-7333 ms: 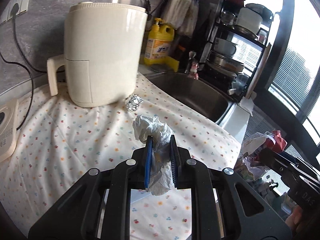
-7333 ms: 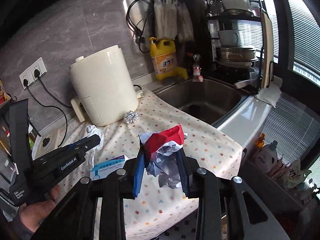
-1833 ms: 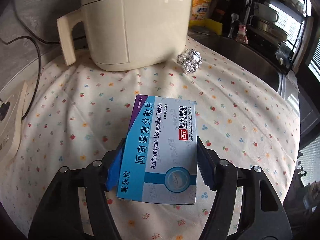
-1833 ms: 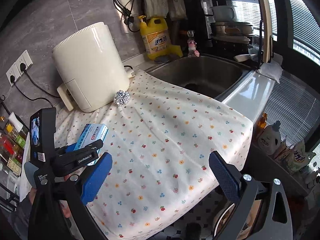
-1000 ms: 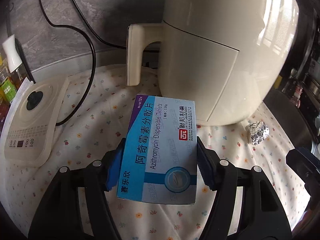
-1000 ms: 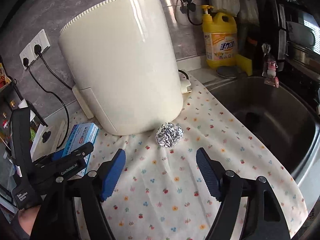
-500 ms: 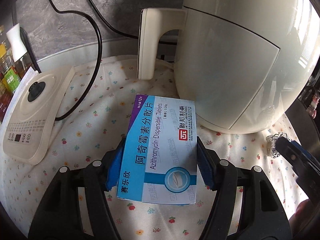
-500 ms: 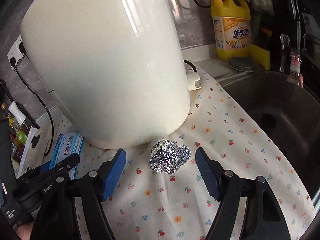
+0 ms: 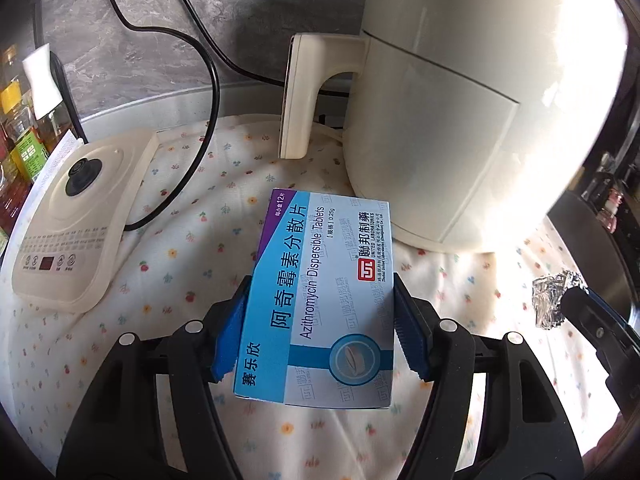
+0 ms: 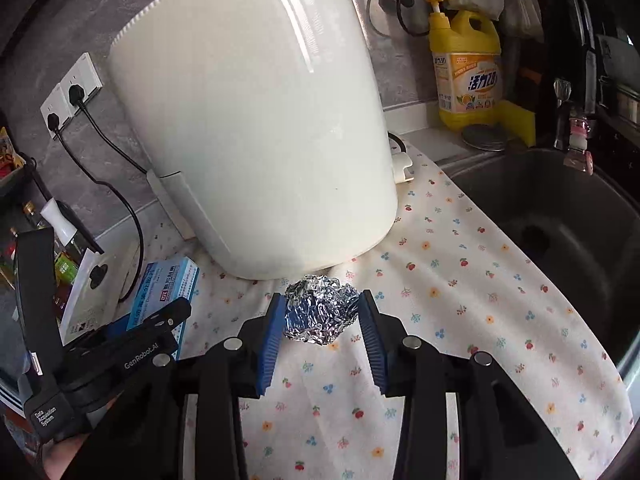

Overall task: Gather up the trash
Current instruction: 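Carry box and foil ball over the white bin and open both grippers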

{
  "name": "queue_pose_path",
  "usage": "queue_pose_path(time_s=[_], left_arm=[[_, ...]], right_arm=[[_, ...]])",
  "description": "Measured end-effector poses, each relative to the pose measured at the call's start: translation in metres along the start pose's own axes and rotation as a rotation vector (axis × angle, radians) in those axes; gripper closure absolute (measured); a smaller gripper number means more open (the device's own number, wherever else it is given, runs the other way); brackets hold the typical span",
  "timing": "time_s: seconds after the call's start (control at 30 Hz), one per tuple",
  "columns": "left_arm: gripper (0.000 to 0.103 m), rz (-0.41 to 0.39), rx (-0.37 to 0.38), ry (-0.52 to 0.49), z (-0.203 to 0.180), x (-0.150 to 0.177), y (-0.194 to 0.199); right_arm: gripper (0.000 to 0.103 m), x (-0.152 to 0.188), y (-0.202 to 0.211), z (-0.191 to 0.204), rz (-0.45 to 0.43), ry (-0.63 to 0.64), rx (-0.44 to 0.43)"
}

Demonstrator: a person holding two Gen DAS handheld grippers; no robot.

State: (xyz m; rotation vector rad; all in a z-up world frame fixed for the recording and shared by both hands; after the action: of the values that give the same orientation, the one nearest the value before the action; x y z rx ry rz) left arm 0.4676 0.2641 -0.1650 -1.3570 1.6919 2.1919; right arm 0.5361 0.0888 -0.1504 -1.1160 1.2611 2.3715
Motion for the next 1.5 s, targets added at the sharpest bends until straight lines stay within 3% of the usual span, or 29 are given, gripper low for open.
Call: queue_pose_path(time_s=[0.53, 1.1, 1.5], left_arm=[[0.037, -0.059, 0.174, -0.078, -0.012, 0.036, 0.075], [0.037, -0.033, 0.442, -0.281, -0.132, 0.118, 0.148], [0.037, -0.037, 0.510, -0.385, -0.204, 0.185, 0.207]], right_arm=[[0.066, 0.053, 0.119, 0.010, -0.097, -0.042, 0.109], [0.066, 0.132, 0.255, -0.065, -0.166, -0.211, 0.356], [0.066, 0.190, 0.339, -0.127, -0.192, -0.307, 0.419]])
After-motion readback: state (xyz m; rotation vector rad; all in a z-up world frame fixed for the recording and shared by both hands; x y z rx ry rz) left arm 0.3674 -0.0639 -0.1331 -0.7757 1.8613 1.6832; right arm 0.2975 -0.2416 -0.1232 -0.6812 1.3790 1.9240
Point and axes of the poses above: each gripper's, at about its wrist camera, not at the fingertips, and y roughly against the way its jaws point, z to its left, x to its underside, the point moved 9 cm from there along -y, roughly the way its jaws point, and after that the axes turned 7 degrees about -x, right-handed, at the moved point
